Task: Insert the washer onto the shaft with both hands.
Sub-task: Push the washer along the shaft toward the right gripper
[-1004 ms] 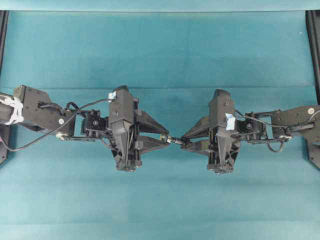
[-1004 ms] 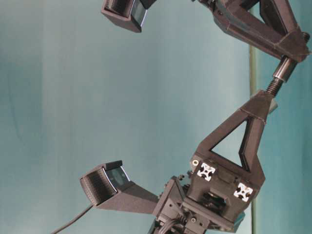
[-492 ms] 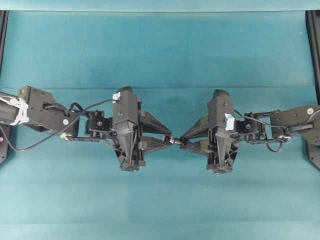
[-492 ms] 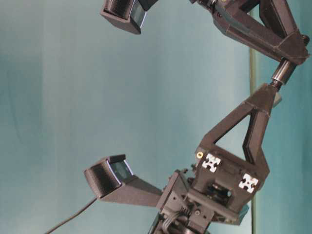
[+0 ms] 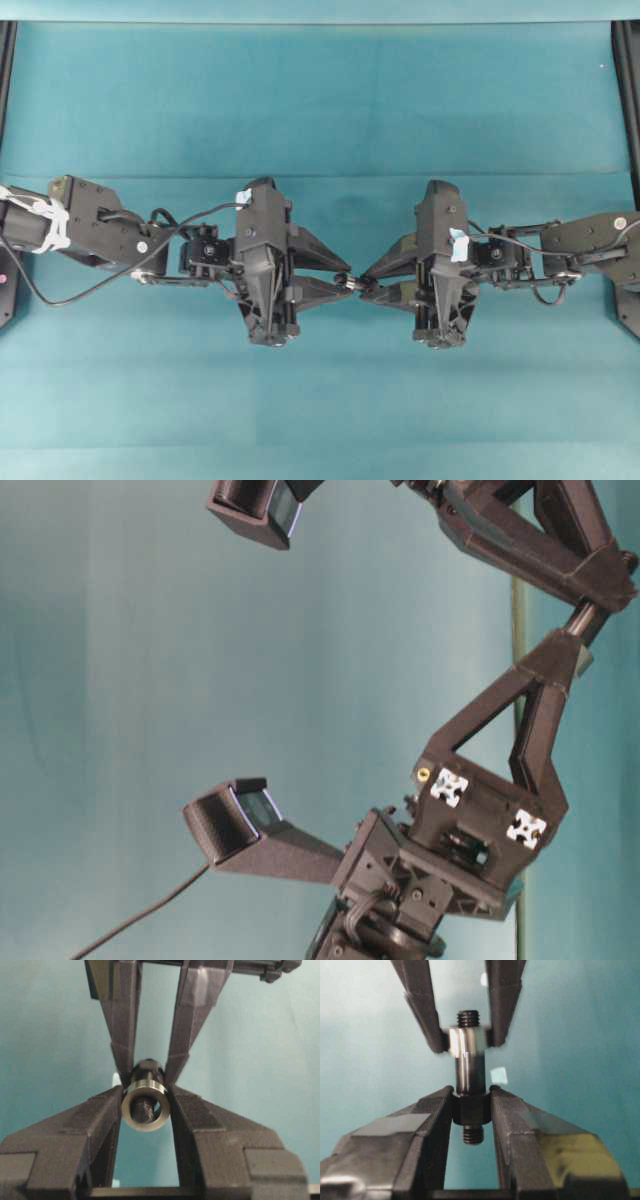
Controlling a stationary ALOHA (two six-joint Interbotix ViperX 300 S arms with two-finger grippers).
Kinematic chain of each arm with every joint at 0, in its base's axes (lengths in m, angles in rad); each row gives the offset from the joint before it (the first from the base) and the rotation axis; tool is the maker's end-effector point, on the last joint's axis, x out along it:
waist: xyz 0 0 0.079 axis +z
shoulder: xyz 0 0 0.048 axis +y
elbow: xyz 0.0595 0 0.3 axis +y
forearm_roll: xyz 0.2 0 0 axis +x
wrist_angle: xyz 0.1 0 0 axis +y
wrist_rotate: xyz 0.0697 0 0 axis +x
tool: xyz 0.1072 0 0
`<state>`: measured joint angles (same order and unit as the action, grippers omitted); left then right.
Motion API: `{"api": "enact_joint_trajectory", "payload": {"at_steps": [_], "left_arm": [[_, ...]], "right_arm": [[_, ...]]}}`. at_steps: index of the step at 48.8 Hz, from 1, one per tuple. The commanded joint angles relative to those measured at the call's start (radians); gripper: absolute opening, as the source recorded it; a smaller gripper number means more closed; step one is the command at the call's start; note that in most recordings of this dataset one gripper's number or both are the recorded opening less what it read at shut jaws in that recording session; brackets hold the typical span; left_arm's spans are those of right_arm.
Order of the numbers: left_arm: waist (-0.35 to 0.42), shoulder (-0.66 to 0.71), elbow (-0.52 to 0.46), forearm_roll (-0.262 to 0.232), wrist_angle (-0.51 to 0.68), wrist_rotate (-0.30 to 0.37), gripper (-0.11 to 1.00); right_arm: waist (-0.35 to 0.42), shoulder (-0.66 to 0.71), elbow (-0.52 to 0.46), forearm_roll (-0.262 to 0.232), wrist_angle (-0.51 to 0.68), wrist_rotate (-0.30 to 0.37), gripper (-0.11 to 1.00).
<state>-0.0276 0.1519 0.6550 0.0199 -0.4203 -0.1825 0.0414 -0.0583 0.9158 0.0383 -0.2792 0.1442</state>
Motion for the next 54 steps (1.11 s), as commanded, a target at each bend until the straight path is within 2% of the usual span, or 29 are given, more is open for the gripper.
{"api": "enact_joint_trajectory", "payload": {"at_steps": [1,54], "left_arm": [[-0.005,-0.002,-0.025,0.003,-0.003,0.0,0.35],[-0.021,0.026,-0.075,0.002,0.072,-0.002,0.35]], "right_arm": [[-0.002,-0.008,-0.018,-0.002,-0.012,-0.002,0.0],[-0.002,-0.006,-0.018,0.0,-0.025,-0.003,0.0]]}}
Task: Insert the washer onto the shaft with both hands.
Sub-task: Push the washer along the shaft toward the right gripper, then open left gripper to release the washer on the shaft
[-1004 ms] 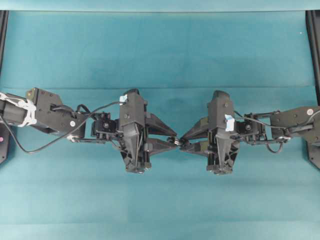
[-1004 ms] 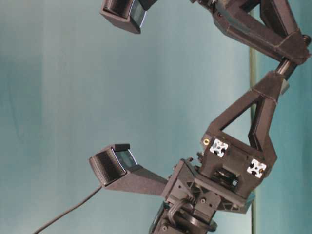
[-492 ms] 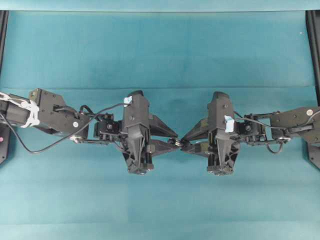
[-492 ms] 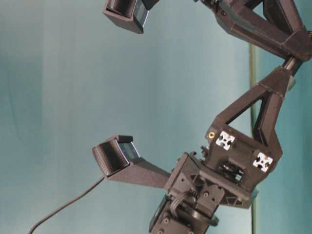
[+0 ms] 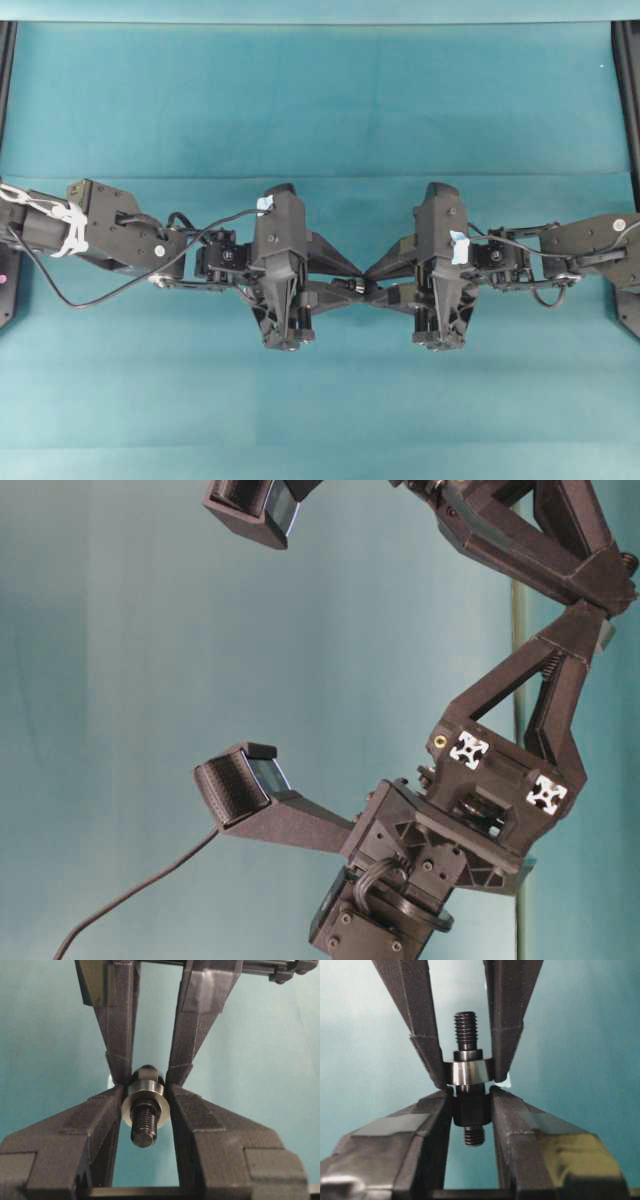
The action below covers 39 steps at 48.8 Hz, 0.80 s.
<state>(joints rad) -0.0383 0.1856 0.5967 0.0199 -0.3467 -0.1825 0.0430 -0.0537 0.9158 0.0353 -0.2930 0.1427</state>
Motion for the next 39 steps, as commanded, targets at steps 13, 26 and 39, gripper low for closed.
{"api": "enact_joint_trajectory", "payload": {"at_steps": [13,26,39], "left_arm": [[0.003,-0.011,-0.02,0.002,0.0,-0.003,0.35],[0.015,-0.012,-0.026,0.002,-0.006,-0.072,0.54],[0.018,-0.043,-0.014,0.002,0.0,-0.072,0.93]], "right_arm": [[-0.003,-0.011,-0.015,0.002,-0.008,-0.003,0.0],[-0.003,-0.011,-0.014,0.003,-0.006,-0.003,0.0],[-0.002,-0.011,-0.011,0.002,0.0,-0.003,0.0]]}}
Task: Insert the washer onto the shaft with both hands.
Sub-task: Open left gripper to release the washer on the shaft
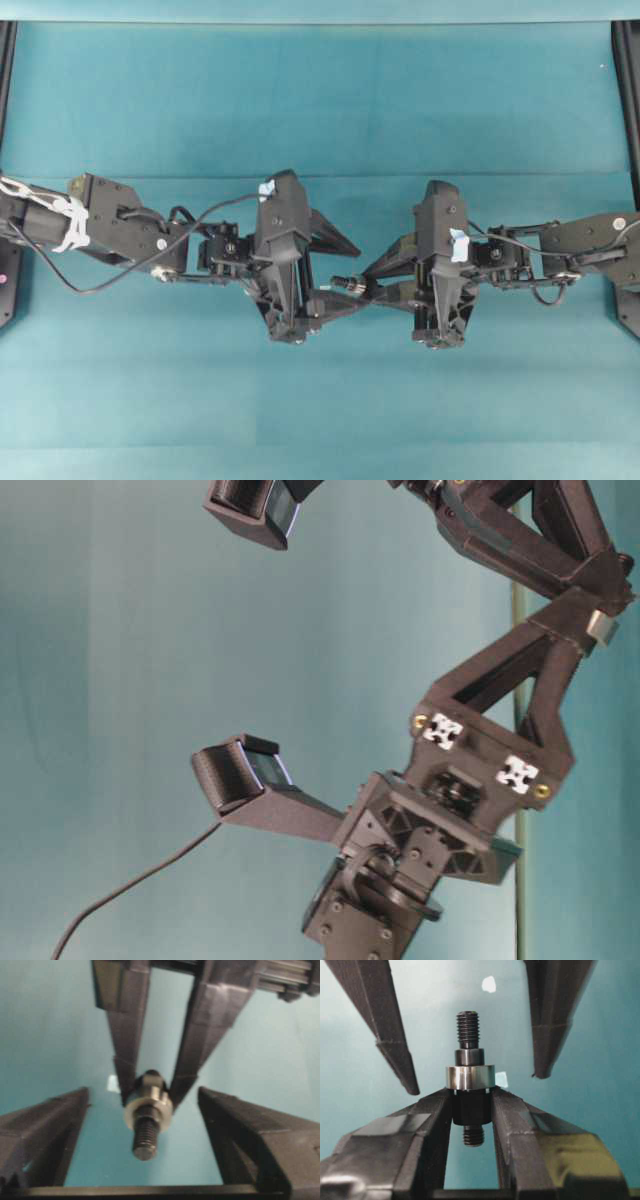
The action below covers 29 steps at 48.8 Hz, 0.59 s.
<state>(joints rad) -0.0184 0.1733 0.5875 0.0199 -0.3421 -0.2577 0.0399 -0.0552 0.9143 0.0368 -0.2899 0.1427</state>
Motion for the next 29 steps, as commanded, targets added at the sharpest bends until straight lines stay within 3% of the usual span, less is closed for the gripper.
{"api": "enact_joint_trajectory", "payload": {"at_steps": [1,29], "left_arm": [[-0.002,-0.034,-0.002,0.002,-0.005,0.003,0.93],[-0.002,-0.129,0.071,0.002,0.081,0.003,0.92]], "right_arm": [[0.002,-0.009,-0.008,0.0,-0.003,-0.003,0.0],[0.006,-0.009,-0.006,0.0,-0.003,-0.003,0.0]]}}
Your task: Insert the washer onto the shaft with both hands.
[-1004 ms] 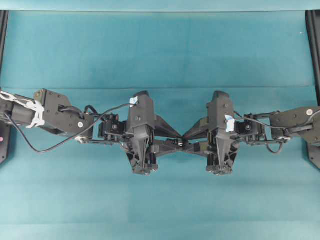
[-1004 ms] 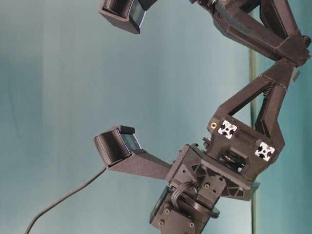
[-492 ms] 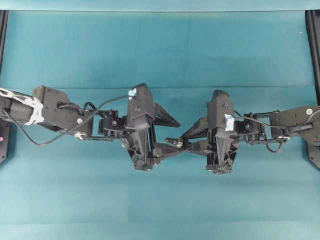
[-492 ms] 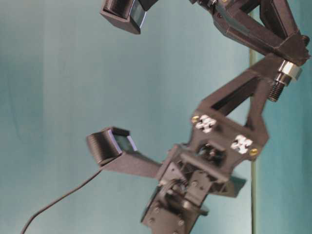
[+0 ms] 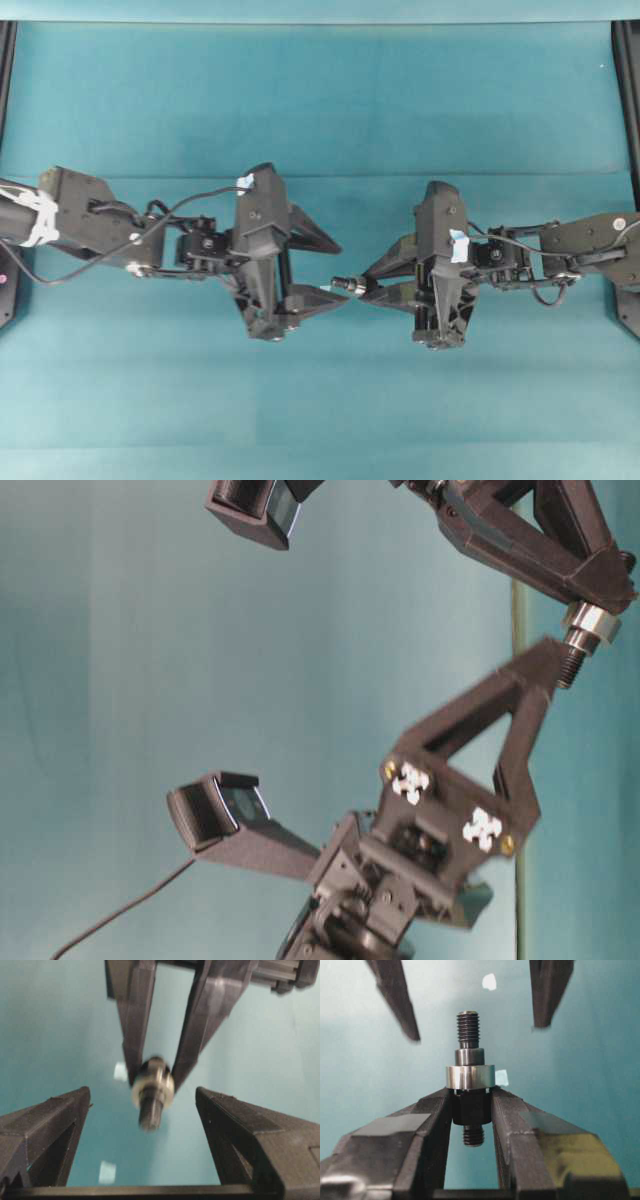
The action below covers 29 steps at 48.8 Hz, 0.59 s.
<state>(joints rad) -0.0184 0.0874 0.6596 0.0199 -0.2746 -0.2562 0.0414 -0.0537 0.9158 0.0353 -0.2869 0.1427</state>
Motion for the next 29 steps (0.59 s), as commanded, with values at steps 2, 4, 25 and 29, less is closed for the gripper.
{"api": "enact_joint_trajectory", "payload": {"at_steps": [2,4,25,29], "left_arm": [[-0.002,-0.057,0.005,0.002,0.031,0.002,0.92],[-0.002,-0.074,0.014,0.002,0.049,0.002,0.91],[-0.002,-0.244,0.14,0.003,0.155,0.023,0.91],[-0.002,-0.262,0.153,0.002,0.179,0.031,0.91]], "right_arm": [[0.005,-0.011,-0.008,0.0,-0.006,-0.003,0.0],[0.005,-0.011,-0.008,0.002,-0.006,-0.003,0.0],[0.005,-0.012,-0.008,0.0,-0.006,-0.005,0.0],[0.005,-0.011,-0.008,0.0,-0.006,-0.005,0.0]]}}
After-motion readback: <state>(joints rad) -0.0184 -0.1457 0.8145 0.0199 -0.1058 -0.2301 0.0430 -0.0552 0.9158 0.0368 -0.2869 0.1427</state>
